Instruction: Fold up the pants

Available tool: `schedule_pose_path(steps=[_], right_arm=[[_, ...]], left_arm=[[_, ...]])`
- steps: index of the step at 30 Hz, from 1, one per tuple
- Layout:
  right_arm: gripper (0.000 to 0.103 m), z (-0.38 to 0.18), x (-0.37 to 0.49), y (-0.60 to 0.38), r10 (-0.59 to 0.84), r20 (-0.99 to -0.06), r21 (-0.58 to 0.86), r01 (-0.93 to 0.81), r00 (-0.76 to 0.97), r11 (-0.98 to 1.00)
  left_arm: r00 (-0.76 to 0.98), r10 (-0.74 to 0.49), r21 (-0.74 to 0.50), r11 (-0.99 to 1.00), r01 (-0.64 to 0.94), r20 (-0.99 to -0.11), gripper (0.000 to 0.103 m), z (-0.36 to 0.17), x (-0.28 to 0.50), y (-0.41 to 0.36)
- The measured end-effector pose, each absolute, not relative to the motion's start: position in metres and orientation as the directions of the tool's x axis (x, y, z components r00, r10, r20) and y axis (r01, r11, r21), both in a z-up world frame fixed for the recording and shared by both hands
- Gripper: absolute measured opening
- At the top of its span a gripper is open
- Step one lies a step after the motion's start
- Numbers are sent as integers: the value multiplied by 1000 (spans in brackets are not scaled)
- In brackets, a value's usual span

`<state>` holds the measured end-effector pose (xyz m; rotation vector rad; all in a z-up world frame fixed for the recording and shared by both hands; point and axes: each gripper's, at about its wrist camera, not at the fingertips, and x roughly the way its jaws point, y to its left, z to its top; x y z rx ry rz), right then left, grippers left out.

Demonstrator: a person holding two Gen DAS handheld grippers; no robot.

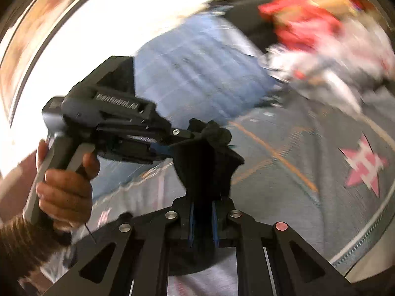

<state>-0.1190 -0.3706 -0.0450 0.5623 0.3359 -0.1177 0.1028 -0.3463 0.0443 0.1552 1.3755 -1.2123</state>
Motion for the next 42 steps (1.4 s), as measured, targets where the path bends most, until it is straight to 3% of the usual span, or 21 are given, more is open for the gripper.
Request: schedule_pose_path(steps=[5,9,13,17,20,22,23,25,27,30,34,40,41,42], right_arm=[[12,-38,-98,-295,86,-394,355,65,915,933],[16,-63,-71,-230,190,-505,270,-55,842,961],[32,-75,-51,-191,159,-585,137,-97,796,986],[46,-61,-68,-181,163,-569,90,-136,806,987],[46,-48,-89,-181,150,-551,40,-153,821,987],[52,-41,-104,-195,166,-531,104,-131,831,986],[61,-38,-107,-208,180,-525,168,-106,832,980],[65,-43,-118,-239,197,-523,333,-14,829,943],[65,-55,-116,-269,228,-527,484,68,819,872],[66,-76,-111,-297,277,-522,627,143,807,765],[66,-96,-102,-310,386,-443,781,136,809,610],[66,-128,-91,-310,478,-374,896,177,795,408],[65,-134,-88,-312,487,-365,908,187,794,376],[53,-140,-84,-315,503,-344,924,191,793,331]], left_arm=[[-178,-588,-551,550,627,-789,16,37,109,-259],[-125,-559,-539,677,502,-820,16,-4,118,-187],[-119,-608,-612,732,299,-785,16,-38,131,-121],[-55,-658,-651,725,225,-751,16,-34,133,-89],[-30,-699,-691,698,190,-714,18,-27,132,-71],[-20,-739,-730,660,180,-673,31,-21,126,-64],[-16,-752,-741,646,182,-659,38,-21,124,-60],[-13,-769,-755,624,201,-639,63,-17,115,-59],[-17,-778,-757,606,243,-628,68,-14,104,-65],[-58,-775,-754,590,288,-629,69,-18,91,-83],[-114,-751,-745,603,285,-651,69,-29,86,-106],[-98,-725,-720,641,266,-681,67,-29,100,-134],[-102,-728,-725,641,252,-678,67,-30,104,-137],[-101,-726,-724,645,243,-680,65,-31,106,-137]])
